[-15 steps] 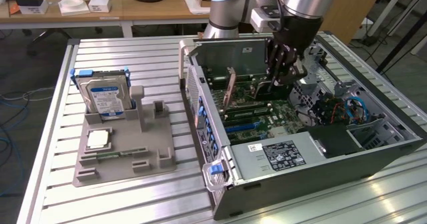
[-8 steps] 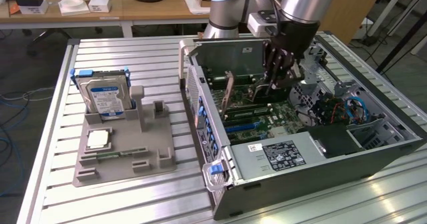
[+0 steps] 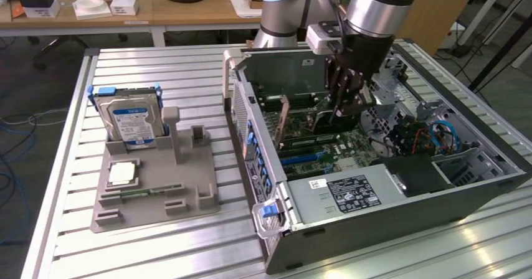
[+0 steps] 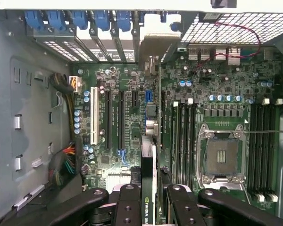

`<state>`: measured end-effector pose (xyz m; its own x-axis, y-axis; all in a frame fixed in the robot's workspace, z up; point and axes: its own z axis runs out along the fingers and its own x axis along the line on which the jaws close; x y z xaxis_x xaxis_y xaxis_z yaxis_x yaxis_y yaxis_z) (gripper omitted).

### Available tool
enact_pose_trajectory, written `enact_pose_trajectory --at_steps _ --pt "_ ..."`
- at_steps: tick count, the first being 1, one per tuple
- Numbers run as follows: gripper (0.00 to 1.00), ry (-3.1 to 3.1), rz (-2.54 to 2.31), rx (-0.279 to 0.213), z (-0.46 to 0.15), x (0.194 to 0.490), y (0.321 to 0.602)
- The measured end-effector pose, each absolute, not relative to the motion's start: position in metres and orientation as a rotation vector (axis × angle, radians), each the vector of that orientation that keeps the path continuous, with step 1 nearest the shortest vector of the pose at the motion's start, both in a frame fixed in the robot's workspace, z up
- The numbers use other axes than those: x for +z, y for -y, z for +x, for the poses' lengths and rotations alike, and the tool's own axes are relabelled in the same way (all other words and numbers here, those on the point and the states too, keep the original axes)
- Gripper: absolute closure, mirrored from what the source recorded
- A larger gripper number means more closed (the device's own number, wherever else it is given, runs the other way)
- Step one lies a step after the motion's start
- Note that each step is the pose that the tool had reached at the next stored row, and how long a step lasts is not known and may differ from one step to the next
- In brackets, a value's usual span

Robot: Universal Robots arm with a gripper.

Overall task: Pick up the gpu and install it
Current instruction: 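Insert the gpu into the slot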

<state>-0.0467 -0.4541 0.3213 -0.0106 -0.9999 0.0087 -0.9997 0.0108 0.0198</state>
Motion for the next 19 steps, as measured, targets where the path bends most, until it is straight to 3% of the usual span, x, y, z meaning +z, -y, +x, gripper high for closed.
enact_pose_trajectory --at_steps 19 --pt "0.74 2.213 2.198 -0.009 -0.057 0.292 0.456"
